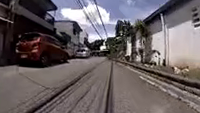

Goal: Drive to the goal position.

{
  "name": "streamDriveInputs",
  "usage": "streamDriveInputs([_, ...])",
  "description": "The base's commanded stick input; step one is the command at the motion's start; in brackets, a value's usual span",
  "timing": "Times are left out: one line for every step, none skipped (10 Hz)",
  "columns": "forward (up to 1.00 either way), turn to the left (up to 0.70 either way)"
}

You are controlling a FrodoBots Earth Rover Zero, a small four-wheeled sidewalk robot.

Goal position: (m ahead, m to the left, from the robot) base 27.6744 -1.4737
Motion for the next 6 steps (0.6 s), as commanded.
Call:
streamDriveInputs([0.85, 0.0])
streamDriveInputs([0.85, 0.0])
streamDriveInputs([0.85, 0.0])
streamDriveInputs([0.85, 0.0])
streamDriveInputs([0.85, 0.0])
streamDriveInputs([0.85, 0.0])
